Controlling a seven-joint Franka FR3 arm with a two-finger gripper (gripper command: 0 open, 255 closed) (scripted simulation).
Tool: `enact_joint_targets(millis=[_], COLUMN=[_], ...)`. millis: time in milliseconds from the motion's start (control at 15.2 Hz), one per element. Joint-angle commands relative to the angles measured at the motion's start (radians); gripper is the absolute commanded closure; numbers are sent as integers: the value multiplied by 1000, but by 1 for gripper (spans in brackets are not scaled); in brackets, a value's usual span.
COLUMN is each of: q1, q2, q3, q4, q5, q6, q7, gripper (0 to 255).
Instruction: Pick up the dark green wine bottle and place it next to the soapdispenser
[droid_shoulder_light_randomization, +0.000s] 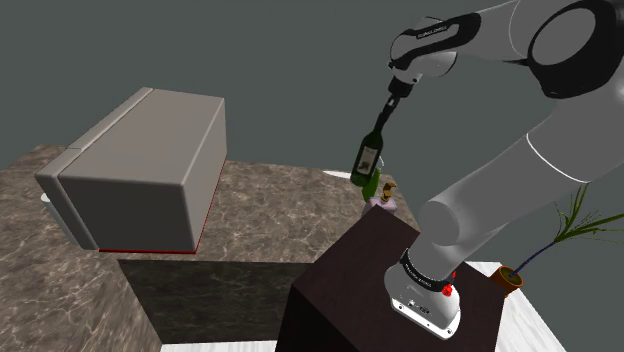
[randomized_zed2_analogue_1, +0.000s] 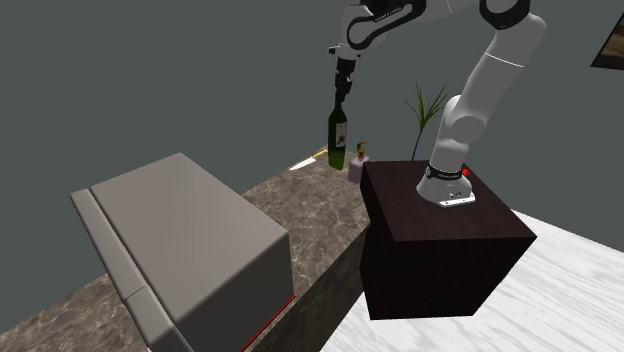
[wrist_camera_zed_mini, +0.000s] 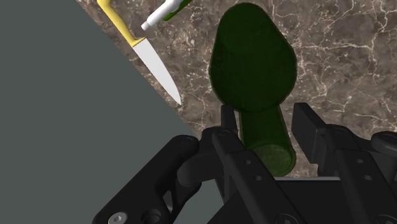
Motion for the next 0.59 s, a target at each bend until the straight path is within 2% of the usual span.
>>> enact_joint_targets(millis=[0,528], q1=[0,3], q2=[10,56], q3=[-3,-12], q4=[-18,-85], q5=[3,20], q6=[28,140], q7=[-4,-22], gripper=[255,255])
